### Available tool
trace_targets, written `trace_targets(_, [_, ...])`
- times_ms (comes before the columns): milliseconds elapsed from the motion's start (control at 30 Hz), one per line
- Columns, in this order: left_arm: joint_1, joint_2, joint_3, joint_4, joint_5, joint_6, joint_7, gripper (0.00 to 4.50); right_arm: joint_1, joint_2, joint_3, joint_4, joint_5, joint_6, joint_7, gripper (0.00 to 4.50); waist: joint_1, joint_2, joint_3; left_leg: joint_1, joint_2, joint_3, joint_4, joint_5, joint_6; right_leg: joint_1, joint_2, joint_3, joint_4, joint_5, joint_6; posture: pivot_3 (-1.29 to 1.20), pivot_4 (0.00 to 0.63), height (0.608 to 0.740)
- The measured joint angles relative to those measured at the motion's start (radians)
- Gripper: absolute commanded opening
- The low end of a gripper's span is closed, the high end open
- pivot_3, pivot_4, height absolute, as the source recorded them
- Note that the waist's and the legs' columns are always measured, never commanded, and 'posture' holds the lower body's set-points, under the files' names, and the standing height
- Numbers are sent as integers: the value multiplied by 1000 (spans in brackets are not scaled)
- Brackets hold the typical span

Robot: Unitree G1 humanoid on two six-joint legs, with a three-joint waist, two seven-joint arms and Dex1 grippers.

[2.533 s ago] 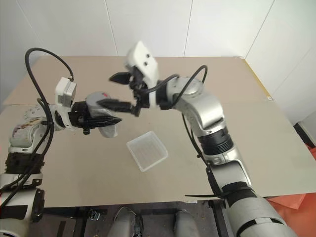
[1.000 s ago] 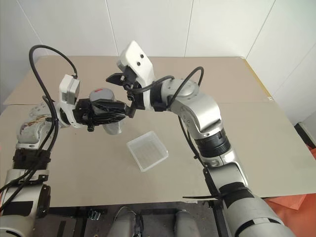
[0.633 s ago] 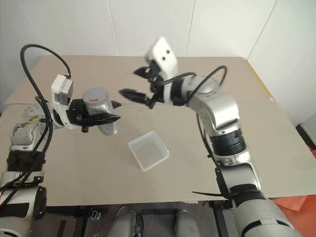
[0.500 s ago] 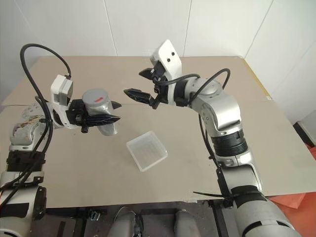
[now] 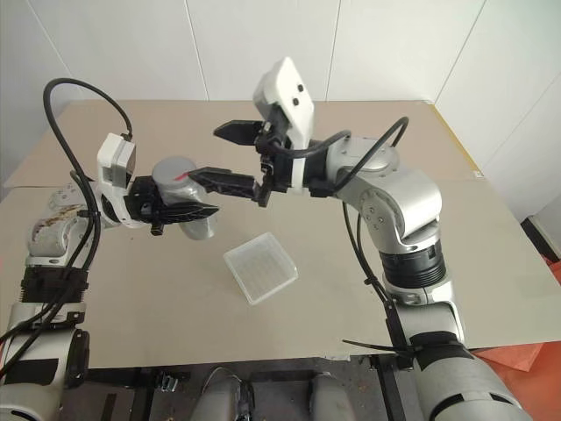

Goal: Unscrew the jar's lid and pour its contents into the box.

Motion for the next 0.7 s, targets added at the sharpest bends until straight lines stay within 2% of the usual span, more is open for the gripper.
trace_targets(200, [-5,-5,-6,1,5,-2,-4,1955,-39,46,84,33,-57,16,-49,4472,0,0,0,0,0,0,0,0,0,0,0,0,0,0,0,0,150,740])
trace_targets(533, [-5,-5,-6,1,6,-2,-3,1955,-53,76,94,77,-90,16,-55,4472,1,0,0,0,0,0,0,0,0,0,0,0,0,0,0,0,150,740])
trace_targets(633, [-4,-5,-6,0,6,-1,-3,1955,-59,77,93,80,-88,16,-43,3900,1,0,0,0,0,0,0,0,0,0,0,0,0,0,0,0,150,740])
trace_targets(700, [-4,-5,-6,0,6,-1,-1,1955,-62,80,93,80,-80,19,-35,3278,1,0,0,0,0,0,0,0,0,0,0,0,1,0,0,0,150,740])
